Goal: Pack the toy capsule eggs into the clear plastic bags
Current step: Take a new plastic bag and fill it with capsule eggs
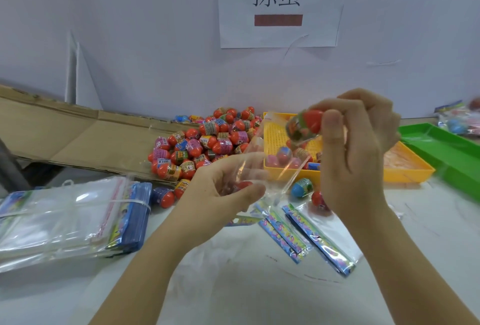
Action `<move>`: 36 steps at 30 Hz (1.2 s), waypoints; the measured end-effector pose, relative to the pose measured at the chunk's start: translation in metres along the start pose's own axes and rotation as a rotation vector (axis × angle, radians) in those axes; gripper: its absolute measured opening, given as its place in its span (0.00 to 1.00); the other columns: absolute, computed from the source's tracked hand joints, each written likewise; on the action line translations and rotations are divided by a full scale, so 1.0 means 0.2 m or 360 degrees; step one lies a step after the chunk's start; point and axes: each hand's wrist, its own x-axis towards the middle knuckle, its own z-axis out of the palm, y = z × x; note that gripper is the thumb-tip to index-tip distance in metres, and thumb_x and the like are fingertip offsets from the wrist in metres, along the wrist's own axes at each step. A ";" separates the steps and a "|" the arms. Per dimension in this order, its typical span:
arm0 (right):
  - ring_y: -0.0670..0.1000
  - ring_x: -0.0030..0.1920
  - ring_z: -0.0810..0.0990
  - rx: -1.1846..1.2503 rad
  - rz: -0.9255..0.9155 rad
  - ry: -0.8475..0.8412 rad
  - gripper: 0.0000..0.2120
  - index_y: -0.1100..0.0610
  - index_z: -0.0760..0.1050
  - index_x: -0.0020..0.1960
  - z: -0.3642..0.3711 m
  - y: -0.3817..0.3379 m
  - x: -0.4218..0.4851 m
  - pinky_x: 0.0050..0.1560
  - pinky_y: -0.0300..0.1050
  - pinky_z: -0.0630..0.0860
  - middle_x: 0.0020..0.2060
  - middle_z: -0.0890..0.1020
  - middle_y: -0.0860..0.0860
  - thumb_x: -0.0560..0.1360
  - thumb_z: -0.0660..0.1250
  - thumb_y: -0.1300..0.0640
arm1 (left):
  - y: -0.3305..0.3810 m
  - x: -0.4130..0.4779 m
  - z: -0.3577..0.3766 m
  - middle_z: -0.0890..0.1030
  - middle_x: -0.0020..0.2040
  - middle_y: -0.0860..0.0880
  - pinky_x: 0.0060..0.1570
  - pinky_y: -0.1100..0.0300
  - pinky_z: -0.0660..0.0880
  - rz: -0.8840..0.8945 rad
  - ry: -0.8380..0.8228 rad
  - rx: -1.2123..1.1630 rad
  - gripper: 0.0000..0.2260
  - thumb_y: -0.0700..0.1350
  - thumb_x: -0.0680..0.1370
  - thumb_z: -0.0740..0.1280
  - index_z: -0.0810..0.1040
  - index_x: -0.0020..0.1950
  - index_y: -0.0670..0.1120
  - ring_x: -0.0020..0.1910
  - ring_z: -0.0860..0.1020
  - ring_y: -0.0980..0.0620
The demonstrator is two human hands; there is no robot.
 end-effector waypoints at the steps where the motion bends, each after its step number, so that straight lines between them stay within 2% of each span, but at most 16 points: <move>1: 0.54 0.55 0.70 0.0072 0.0011 0.0065 0.12 0.48 0.74 0.49 0.00 0.00 0.01 0.59 0.45 0.59 0.51 0.76 0.55 0.81 0.52 0.51 | 0.00 0.00 0.00 0.85 0.49 0.59 0.40 0.66 0.79 -0.0015 0.0002 -0.0018 0.20 0.51 0.68 0.71 0.76 0.59 0.60 0.44 0.83 0.57; 2: 0.56 0.53 0.72 0.0181 -0.0010 0.0102 0.11 0.46 0.72 0.49 0.00 0.01 0.01 0.59 0.51 0.63 0.49 0.77 0.54 0.82 0.52 0.51 | 0.00 0.00 0.00 0.85 0.50 0.58 0.41 0.65 0.79 -0.0038 0.0002 -0.0034 0.22 0.51 0.68 0.71 0.75 0.62 0.59 0.46 0.84 0.56; 4: 0.59 0.47 0.75 0.0473 -0.0040 0.0127 0.11 0.39 0.71 0.50 -0.01 0.00 0.01 0.52 0.67 0.67 0.45 0.78 0.43 0.83 0.50 0.47 | 0.00 0.00 0.00 0.85 0.51 0.58 0.42 0.64 0.80 -0.0074 -0.0012 -0.0047 0.29 0.51 0.67 0.71 0.72 0.68 0.56 0.46 0.84 0.53; 6: 0.58 0.41 0.77 0.0637 -0.0074 0.0112 0.12 0.35 0.70 0.51 -0.02 -0.02 0.00 0.49 0.69 0.68 0.40 0.77 0.36 0.83 0.48 0.44 | 0.01 0.00 0.01 0.85 0.51 0.59 0.41 0.57 0.82 -0.0082 -0.0017 -0.0021 0.33 0.54 0.66 0.72 0.69 0.70 0.57 0.47 0.83 0.42; 8: 0.44 0.43 0.76 0.0462 -0.0187 0.0114 0.13 0.39 0.70 0.52 -0.01 -0.02 -0.02 0.50 0.64 0.66 0.39 0.76 0.34 0.83 0.47 0.46 | 0.01 0.00 0.01 0.85 0.51 0.60 0.43 0.49 0.82 -0.0083 -0.0011 0.0019 0.33 0.55 0.65 0.73 0.68 0.69 0.60 0.48 0.80 0.34; 9: 0.36 0.45 0.73 0.0334 -0.0231 0.0095 0.13 0.44 0.71 0.53 -0.01 -0.01 -0.02 0.53 0.57 0.63 0.40 0.75 0.34 0.84 0.48 0.48 | 0.02 0.00 0.01 0.85 0.52 0.60 0.42 0.51 0.83 -0.0076 -0.0014 0.0017 0.33 0.54 0.65 0.74 0.68 0.68 0.61 0.47 0.82 0.38; 10: 0.33 0.46 0.70 0.0213 -0.0248 0.0081 0.13 0.47 0.71 0.54 0.00 0.00 -0.03 0.53 0.53 0.60 0.41 0.73 0.33 0.84 0.48 0.50 | 0.01 0.00 0.01 0.85 0.52 0.60 0.42 0.57 0.82 -0.0064 -0.0019 0.0013 0.33 0.54 0.64 0.74 0.68 0.68 0.61 0.46 0.83 0.45; 12: 0.36 0.45 0.69 0.0063 -0.0233 0.0047 0.14 0.51 0.74 0.53 0.01 0.01 -0.03 0.52 0.49 0.57 0.42 0.73 0.33 0.83 0.50 0.52 | 0.01 0.00 0.00 0.85 0.53 0.59 0.48 0.63 0.80 -0.0037 -0.0027 0.0029 0.33 0.54 0.63 0.76 0.68 0.66 0.64 0.47 0.84 0.54; 15: 0.50 0.49 0.74 -0.0099 -0.0268 -0.0008 0.14 0.52 0.78 0.49 0.01 0.02 -0.03 0.54 0.53 0.59 0.45 0.79 0.43 0.83 0.54 0.53 | 0.01 0.00 0.00 0.84 0.54 0.59 0.55 0.61 0.79 -0.0008 -0.0032 0.0052 0.34 0.54 0.63 0.78 0.69 0.65 0.67 0.50 0.83 0.50; 17: 0.52 0.52 0.73 -0.0171 -0.0297 -0.0048 0.14 0.51 0.80 0.50 0.01 0.02 -0.03 0.54 0.55 0.61 0.50 0.79 0.48 0.82 0.56 0.52 | 0.01 0.00 -0.01 0.84 0.54 0.59 0.54 0.59 0.80 -0.0002 -0.0036 0.0048 0.35 0.55 0.61 0.78 0.70 0.65 0.67 0.50 0.83 0.47; 20: 0.52 0.56 0.70 -0.0142 -0.0277 -0.0204 0.13 0.50 0.81 0.49 -0.01 0.00 -0.02 0.55 0.49 0.57 0.54 0.77 0.50 0.80 0.58 0.50 | 0.01 0.00 0.00 0.85 0.54 0.59 0.51 0.58 0.81 -0.0012 -0.0011 0.0027 0.31 0.54 0.61 0.77 0.72 0.62 0.66 0.50 0.83 0.44; 23: 0.49 0.58 0.66 -0.0041 -0.0237 -0.0420 0.13 0.48 0.82 0.47 -0.03 0.01 0.01 0.57 0.45 0.56 0.57 0.75 0.49 0.78 0.59 0.48 | 0.01 0.00 0.00 0.85 0.51 0.57 0.39 0.62 0.80 -0.0024 0.0019 -0.0053 0.27 0.51 0.64 0.76 0.76 0.62 0.62 0.41 0.83 0.51; 28: 0.42 0.56 0.60 0.0076 -0.0182 -0.0722 0.16 0.48 0.82 0.42 -0.07 0.03 0.04 0.61 0.37 0.53 0.57 0.71 0.43 0.76 0.58 0.45 | 0.04 -0.01 0.00 0.85 0.41 0.57 0.35 0.67 0.77 -0.0024 0.0026 -0.0142 0.23 0.47 0.67 0.74 0.78 0.61 0.57 0.34 0.80 0.61; 31: 0.42 0.56 0.61 0.0072 -0.0150 -0.0724 0.16 0.47 0.81 0.40 -0.07 0.03 0.04 0.60 0.38 0.55 0.56 0.71 0.42 0.76 0.57 0.44 | 0.04 -0.01 0.01 0.85 0.40 0.58 0.35 0.68 0.77 -0.0042 -0.0003 -0.0154 0.20 0.46 0.68 0.74 0.79 0.59 0.57 0.34 0.80 0.61; 34: 0.45 0.56 0.63 0.0016 -0.0121 -0.0545 0.15 0.50 0.81 0.44 -0.07 0.03 0.04 0.58 0.42 0.57 0.55 0.71 0.44 0.76 0.58 0.46 | 0.04 -0.01 0.01 0.86 0.47 0.55 0.36 0.67 0.77 -0.0062 -0.0018 -0.0149 0.20 0.49 0.67 0.74 0.79 0.59 0.57 0.36 0.81 0.60; 36: 0.44 0.55 0.63 0.0016 -0.0100 -0.0506 0.15 0.50 0.81 0.45 -0.08 0.03 0.05 0.57 0.44 0.57 0.55 0.71 0.44 0.76 0.58 0.46 | 0.04 -0.01 0.01 0.86 0.46 0.55 0.35 0.67 0.77 -0.0054 0.0000 -0.0155 0.20 0.49 0.67 0.73 0.79 0.58 0.58 0.35 0.80 0.59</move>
